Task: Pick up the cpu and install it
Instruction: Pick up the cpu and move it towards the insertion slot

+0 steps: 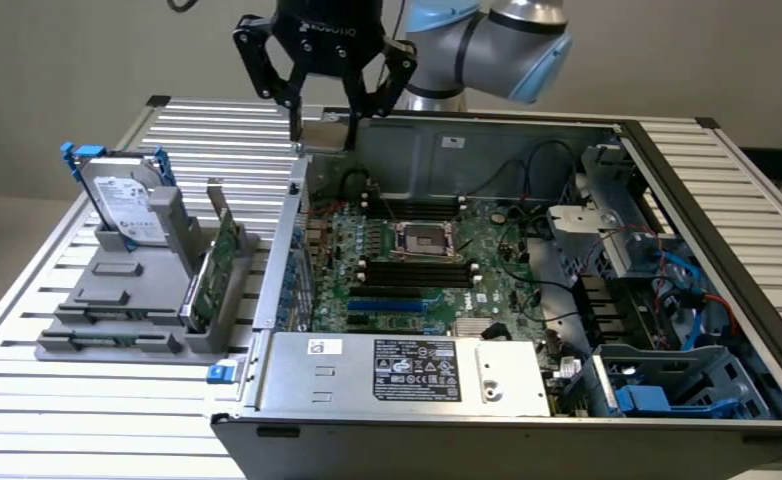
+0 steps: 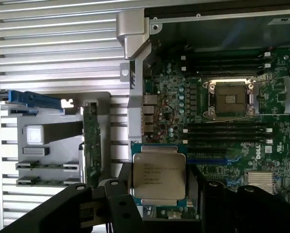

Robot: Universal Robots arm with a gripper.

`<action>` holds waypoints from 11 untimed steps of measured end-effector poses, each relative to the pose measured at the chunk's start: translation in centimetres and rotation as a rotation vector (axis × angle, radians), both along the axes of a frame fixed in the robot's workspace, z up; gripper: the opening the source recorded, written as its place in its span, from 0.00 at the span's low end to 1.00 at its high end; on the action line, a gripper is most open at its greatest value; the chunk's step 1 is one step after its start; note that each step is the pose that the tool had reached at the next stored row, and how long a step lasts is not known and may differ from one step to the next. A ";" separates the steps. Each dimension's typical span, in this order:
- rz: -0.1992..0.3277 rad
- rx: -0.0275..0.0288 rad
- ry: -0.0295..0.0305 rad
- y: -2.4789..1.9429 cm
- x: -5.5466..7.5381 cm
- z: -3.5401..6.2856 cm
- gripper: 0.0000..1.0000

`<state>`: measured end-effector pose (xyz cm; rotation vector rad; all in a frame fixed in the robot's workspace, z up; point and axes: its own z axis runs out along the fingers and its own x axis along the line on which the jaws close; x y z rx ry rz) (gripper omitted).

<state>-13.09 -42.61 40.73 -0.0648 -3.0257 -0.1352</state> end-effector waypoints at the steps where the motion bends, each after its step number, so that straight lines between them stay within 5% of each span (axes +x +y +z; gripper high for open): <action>1: 0.000 0.0000 0.0000 0.01 0.5 0.00 0.55; 5: 0.000 0.0000 0.0000 0.27 2.3 -0.02 0.55; 11: 0.000 -0.0025 -0.0005 1.60 5.0 -0.59 0.55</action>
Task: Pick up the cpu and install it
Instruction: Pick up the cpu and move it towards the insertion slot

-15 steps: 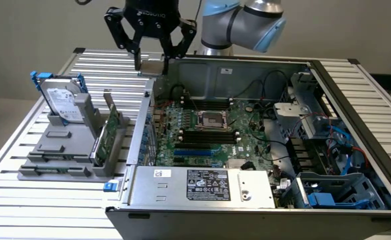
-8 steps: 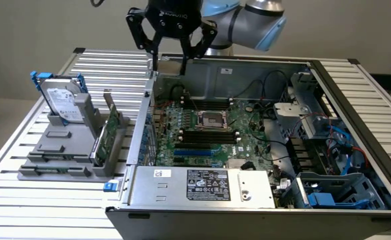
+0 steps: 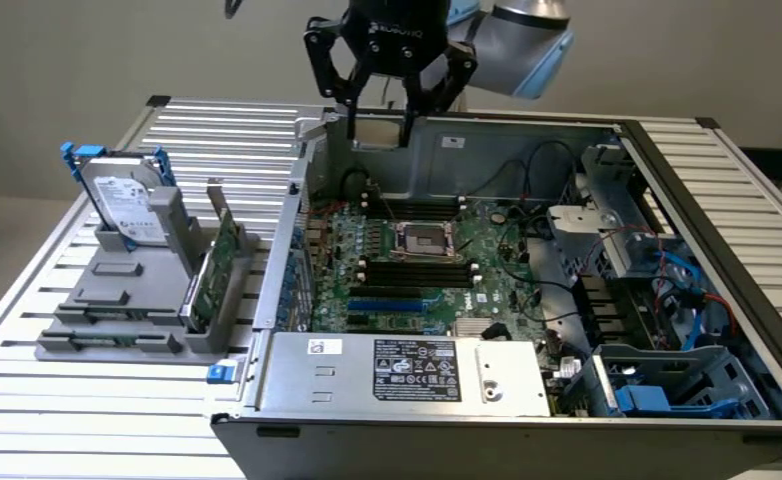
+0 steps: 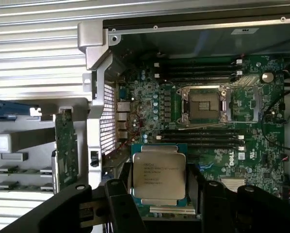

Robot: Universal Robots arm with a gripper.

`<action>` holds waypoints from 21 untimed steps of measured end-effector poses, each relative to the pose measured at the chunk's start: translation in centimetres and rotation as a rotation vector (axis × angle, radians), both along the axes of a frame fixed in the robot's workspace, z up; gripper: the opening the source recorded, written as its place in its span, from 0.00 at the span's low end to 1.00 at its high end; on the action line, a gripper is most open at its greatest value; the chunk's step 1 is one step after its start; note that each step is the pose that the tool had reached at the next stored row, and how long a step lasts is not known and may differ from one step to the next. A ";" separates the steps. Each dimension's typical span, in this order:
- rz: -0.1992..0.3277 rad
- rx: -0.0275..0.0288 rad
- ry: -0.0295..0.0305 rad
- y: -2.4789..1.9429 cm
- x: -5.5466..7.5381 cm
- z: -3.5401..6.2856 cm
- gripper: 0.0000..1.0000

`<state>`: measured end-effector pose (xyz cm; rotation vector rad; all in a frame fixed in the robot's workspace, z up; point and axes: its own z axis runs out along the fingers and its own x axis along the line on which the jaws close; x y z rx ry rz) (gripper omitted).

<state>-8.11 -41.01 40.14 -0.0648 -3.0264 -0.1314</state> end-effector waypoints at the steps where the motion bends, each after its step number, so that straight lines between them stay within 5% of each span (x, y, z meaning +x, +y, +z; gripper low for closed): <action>1: 0.000 -0.0003 -0.0001 0.24 0.4 -0.12 0.55; 14: 0.000 -0.0008 -0.0001 3.88 5.0 -1.98 0.55; 21: 0.000 -0.0009 -0.0032 5.97 6.0 -3.22 0.55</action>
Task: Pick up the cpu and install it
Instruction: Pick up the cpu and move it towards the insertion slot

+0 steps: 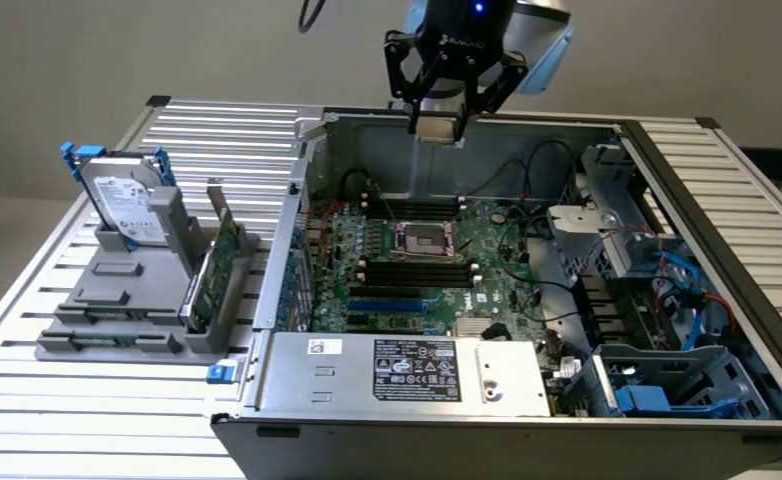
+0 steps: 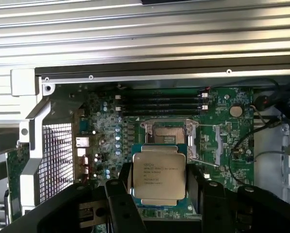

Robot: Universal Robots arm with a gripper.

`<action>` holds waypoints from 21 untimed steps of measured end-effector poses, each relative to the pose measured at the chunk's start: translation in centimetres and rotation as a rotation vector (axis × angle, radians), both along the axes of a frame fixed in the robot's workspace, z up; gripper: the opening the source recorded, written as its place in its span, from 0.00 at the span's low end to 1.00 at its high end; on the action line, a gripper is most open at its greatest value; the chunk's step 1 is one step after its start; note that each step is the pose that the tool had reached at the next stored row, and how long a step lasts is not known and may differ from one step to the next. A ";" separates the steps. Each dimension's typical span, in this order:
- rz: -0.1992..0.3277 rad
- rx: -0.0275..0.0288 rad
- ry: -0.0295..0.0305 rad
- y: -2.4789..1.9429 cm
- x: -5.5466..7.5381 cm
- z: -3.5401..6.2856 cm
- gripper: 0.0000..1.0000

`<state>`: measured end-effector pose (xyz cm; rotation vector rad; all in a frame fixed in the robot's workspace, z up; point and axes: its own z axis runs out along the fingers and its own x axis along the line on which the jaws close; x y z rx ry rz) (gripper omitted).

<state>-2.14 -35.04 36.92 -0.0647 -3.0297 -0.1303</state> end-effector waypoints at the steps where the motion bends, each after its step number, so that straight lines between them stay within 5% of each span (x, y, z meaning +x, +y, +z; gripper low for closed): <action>1: 0.000 -0.0001 -0.0017 0.17 0.0 -0.17 0.55; 8: 0.003 -0.0125 -0.0228 1.50 0.0 -1.13 0.55; 12: 0.007 -0.0148 -0.0306 1.54 0.0 -1.70 0.55; 21: 0.018 -0.0223 -0.0343 1.54 0.0 -2.56 0.55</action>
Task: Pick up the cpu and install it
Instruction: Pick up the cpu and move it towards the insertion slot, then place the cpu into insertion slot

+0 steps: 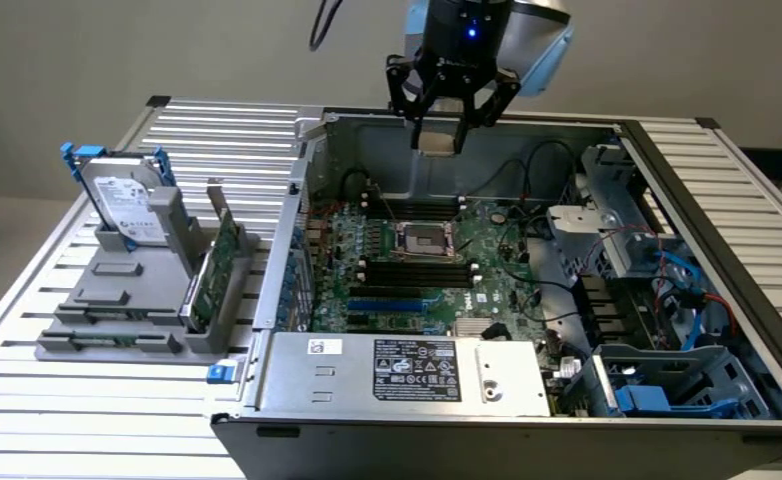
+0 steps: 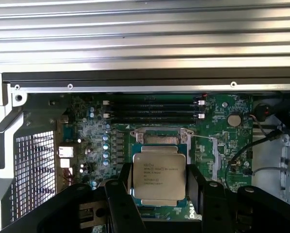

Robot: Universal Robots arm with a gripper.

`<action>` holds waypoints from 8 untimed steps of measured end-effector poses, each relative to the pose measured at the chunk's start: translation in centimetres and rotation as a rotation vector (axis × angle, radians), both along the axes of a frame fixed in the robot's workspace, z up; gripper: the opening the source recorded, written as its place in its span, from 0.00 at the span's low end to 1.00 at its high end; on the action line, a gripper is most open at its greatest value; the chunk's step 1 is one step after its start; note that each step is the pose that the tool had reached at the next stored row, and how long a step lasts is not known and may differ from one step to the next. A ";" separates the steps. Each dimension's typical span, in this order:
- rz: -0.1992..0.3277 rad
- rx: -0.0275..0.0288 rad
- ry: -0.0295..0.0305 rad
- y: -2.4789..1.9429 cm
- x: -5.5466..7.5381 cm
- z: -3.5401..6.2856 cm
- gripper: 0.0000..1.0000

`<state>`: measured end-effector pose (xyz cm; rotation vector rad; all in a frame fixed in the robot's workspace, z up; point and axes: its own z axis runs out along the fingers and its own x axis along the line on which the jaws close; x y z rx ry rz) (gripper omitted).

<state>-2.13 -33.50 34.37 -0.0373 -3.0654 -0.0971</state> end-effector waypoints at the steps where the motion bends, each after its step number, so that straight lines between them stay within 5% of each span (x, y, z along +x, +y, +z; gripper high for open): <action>1: 0.001 0.0000 0.0000 0.00 0.0 0.00 0.55; 8: 0.002 0.0001 -0.0001 0.00 0.0 -0.01 0.55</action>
